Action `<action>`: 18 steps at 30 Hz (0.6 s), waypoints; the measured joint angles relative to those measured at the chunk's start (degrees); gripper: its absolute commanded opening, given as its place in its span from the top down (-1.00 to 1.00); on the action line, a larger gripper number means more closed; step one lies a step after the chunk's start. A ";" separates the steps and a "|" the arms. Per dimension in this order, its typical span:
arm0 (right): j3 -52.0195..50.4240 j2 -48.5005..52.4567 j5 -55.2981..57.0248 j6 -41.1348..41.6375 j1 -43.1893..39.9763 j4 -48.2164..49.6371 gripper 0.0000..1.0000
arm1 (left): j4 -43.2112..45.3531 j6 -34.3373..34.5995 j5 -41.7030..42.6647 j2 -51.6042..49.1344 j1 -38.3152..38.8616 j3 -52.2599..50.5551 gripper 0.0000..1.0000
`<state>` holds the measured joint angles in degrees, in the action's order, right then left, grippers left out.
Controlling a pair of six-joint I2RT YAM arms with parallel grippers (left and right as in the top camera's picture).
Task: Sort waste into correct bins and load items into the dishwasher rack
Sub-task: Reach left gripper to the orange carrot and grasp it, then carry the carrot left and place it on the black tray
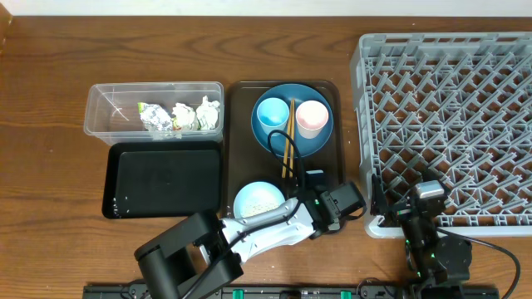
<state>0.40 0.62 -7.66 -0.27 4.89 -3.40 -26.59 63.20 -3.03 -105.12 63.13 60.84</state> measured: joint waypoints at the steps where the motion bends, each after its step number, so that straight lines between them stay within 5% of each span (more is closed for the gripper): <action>1: 0.00 0.00 0.00 0.00 0.00 0.00 -0.99 | -0.02 0.00 -0.02 0.00 0.00 0.00 0.40; 18: 0.00 0.00 -0.02 0.00 0.00 0.00 -0.98 | -2.82 -2.03 0.04 9.46 0.00 0.00 0.46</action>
<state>0.40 0.62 -7.68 -0.27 4.89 -3.40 -29.41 61.17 -2.98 -95.66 63.13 60.84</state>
